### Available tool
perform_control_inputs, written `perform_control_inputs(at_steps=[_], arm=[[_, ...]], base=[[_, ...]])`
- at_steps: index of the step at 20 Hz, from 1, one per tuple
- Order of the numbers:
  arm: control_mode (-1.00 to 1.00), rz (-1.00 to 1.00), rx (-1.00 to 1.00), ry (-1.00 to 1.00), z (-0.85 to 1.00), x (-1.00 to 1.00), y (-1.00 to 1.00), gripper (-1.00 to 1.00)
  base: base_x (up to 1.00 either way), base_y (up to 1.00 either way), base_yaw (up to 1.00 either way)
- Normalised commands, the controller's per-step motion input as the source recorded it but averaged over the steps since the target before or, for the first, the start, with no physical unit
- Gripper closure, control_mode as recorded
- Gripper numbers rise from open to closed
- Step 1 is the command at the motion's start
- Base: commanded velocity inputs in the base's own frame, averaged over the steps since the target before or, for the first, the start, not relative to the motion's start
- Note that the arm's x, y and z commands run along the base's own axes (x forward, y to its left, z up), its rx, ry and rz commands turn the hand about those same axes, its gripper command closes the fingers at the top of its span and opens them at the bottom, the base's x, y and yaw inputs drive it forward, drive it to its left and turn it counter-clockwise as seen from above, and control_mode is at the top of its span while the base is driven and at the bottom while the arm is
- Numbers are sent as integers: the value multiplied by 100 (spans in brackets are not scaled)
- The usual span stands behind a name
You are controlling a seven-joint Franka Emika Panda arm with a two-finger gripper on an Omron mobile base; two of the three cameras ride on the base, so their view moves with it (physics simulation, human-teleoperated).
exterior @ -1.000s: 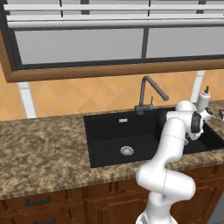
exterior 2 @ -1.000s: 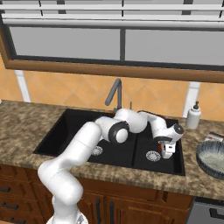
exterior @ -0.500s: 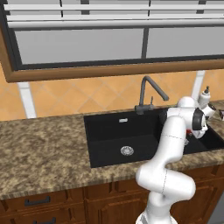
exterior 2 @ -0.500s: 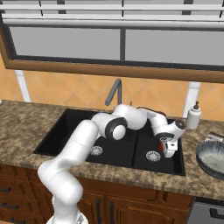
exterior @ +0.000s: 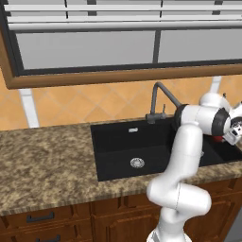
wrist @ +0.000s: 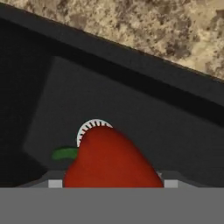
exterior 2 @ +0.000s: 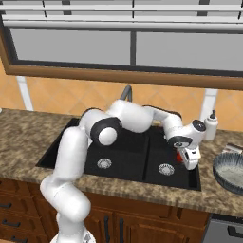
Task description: Pick the bell pepper from the sink and place it in the bowl. Then pick the bowl and place it in the microwave. Then close the microwave door and press the start button.
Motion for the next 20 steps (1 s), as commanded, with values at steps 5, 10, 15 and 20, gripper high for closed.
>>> perform_control_inputs(at_steps=[5,10,15,20], arm=[[-100,11,-22,1,98,-51,-28,100],[-100,9,-17,3,70,-32,-89,100],[-100,6,-11,4,59,-4,-100,100],[-100,5,-2,2,10,-3,-100,100]], base=[[0,0,0],[0,0,0],[0,0,0],[0,0,0]])
